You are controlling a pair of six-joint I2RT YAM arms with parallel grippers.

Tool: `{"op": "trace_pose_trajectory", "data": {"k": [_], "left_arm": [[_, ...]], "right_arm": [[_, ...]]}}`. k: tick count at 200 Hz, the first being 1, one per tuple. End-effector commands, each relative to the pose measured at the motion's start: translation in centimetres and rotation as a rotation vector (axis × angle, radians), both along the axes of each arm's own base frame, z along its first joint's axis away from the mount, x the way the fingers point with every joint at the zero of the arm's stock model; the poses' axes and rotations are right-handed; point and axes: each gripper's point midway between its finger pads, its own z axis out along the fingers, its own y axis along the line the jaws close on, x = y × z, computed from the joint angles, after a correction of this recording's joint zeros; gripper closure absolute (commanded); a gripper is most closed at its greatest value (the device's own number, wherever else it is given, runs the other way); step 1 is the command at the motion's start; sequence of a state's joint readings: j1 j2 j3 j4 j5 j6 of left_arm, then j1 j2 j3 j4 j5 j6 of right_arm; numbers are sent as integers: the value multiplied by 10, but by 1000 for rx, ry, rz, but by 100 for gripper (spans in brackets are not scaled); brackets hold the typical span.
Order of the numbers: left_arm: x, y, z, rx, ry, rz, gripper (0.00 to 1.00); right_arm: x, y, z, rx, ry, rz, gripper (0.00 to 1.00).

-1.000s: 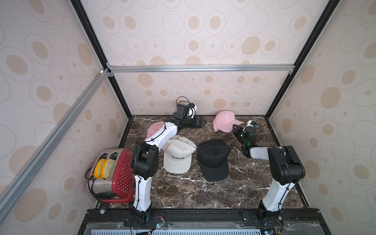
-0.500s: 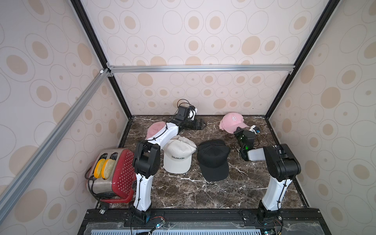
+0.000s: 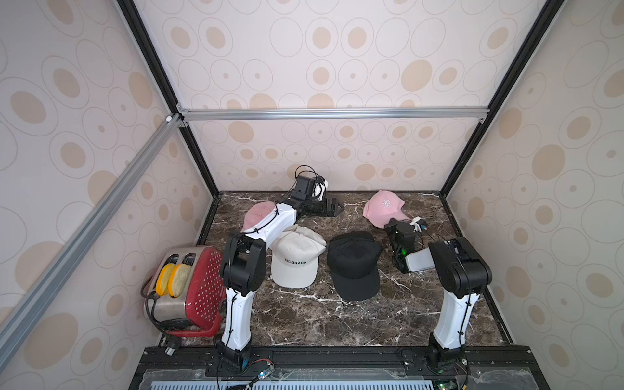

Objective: Stack the baseball caps by color
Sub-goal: Place the baseball cap at the center of the board.

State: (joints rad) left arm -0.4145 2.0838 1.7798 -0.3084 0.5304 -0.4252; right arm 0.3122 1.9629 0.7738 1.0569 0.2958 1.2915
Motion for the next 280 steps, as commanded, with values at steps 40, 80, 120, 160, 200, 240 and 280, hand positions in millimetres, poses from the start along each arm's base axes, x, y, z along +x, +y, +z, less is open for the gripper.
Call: {"op": "trace_pose_trajectory", "data": {"k": [40, 80, 120, 160, 200, 240, 280], "left_arm": [[0, -5, 7, 20, -22, -25, 1], [-1, -5, 5, 30, -20, -26, 1], [-4, -5, 8, 31, -25, -31, 1], [-6, -3, 13, 31, -34, -34, 1], [-7, -3, 13, 38, -37, -40, 1], [-7, -3, 12, 40, -35, -42, 1], [-9, 0, 14, 52, -44, -42, 1]], "right_arm": [[-10, -6, -23, 43, 22, -53, 75], [-25, -16, -22, -7, 47, -76, 57], [-40, -16, -34, -74, 125, -36, 43], [-59, -27, -39, -155, 164, -49, 37], [-73, -30, -32, -311, 254, 11, 24], [-88, -33, -25, -424, 321, 66, 0], [-107, -41, -2, -602, 383, 144, 0]]}}
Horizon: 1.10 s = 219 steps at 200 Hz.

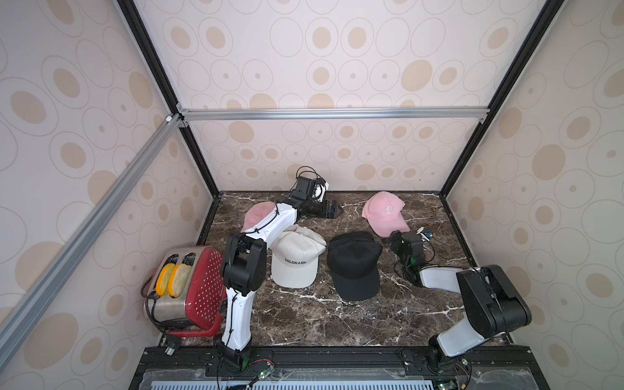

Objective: Stack the baseball caps by color
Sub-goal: Place the baseball cap at the center of the board.

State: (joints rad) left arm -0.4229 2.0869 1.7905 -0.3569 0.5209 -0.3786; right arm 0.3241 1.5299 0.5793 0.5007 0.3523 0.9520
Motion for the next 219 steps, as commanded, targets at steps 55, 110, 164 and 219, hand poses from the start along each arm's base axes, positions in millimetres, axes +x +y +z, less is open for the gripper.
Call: {"op": "trace_pose_trajectory", "data": {"k": [55, 110, 164, 219], "left_arm": [[-3, 1, 21, 11, -48, -14, 1], [-3, 2, 18, 21, -45, -9, 1], [-3, 3, 13, 29, -36, -9, 1], [-2, 2, 8, 30, -26, -11, 1]], "right_arm": [[14, -23, 50, -306, 152, 301, 0], [69, -13, 32, -55, 232, 564, 0], [107, -21, -1, 117, 302, 681, 0], [113, -10, -27, 251, 355, 747, 0]]}}
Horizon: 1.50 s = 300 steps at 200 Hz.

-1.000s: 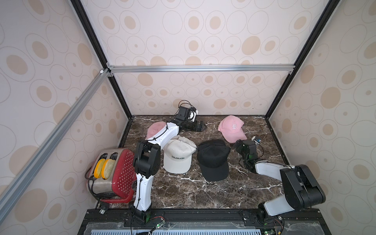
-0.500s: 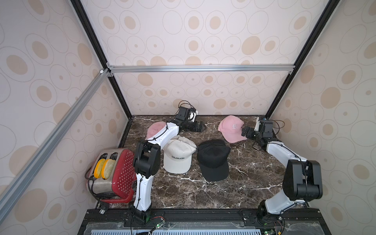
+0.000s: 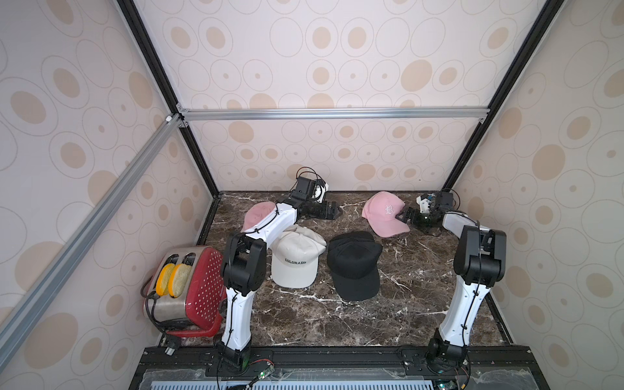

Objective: Stack the baseball caps by color
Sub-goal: Place the baseball cap at the center of the board.

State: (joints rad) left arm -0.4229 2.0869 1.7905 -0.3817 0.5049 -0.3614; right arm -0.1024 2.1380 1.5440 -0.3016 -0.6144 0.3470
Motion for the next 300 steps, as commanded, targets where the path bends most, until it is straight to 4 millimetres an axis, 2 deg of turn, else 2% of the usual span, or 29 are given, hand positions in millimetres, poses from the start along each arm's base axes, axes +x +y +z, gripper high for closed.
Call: {"op": "trace_pose_trajectory", "data": {"k": [1, 108, 154, 180, 206, 221, 250, 300], "left_arm": [[0, -2, 13, 2, -32, -12, 1], [-2, -4, 13, 5, -30, -18, 1], [-3, -8, 9, 3, -20, -23, 1], [-4, -8, 8, 10, -22, -26, 1], [-4, -8, 7, 17, -20, -25, 1], [-4, -8, 6, 20, -18, -26, 1], [-4, -6, 4, 31, -19, -26, 1], [-4, -6, 3, 36, -16, -27, 1]], "right_arm": [[-11, 16, -6, 83, 57, 47, 0], [-40, 24, 3, 127, 39, 46, 1], [-40, 19, 10, 102, 9, 14, 2], [-24, 5, 9, 15, -16, -36, 1], [8, 2, 16, -12, -117, -4, 1], [23, 4, 14, 10, -104, 14, 1], [47, 19, 23, 134, -119, 44, 1], [69, 36, 29, 189, -149, 97, 2]]}}
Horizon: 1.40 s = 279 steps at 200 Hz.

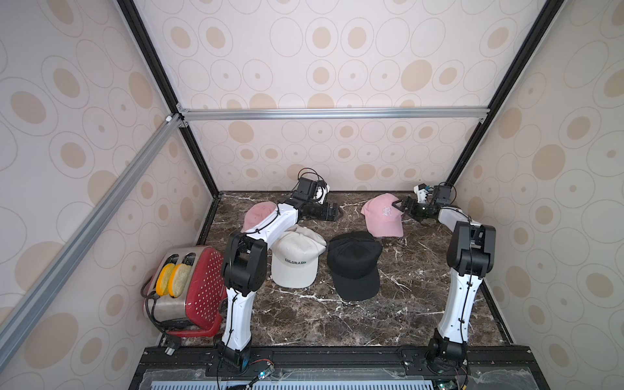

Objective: Stack the baseball caps by color
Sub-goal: Place the baseball cap at the center of the board.

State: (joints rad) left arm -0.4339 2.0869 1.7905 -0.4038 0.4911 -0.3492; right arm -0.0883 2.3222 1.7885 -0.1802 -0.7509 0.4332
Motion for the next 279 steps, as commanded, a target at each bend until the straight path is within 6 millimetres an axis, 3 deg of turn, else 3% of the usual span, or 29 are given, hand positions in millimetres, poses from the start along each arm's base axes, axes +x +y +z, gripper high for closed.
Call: {"op": "trace_pose_trajectory", "data": {"k": [1, 44, 86, 131, 172, 222, 279], "left_arm": [[1, -4, 7, 13, -24, -19, 1], [0, -3, 6, 20, -26, -22, 1], [0, -2, 8, 25, -30, -24, 1], [1, 4, 13, 54, -55, -7, 1], [9, 21, 48, 81, -141, 86, 1], [26, 94, 87, 126, -255, 412, 1], [16, 193, 108, 117, -286, 924, 1]], "right_arm": [[6, 17, 9, 50, -11, 54, 2], [8, 32, 11, 63, -16, 90, 2], [8, 31, 11, 43, -19, 72, 1], [8, 19, 28, -25, -42, 11, 0], [-4, -8, 53, -116, -69, -174, 0], [-50, -26, 97, -104, -189, -344, 0], [-115, -22, 121, -117, -232, -344, 0]]}}
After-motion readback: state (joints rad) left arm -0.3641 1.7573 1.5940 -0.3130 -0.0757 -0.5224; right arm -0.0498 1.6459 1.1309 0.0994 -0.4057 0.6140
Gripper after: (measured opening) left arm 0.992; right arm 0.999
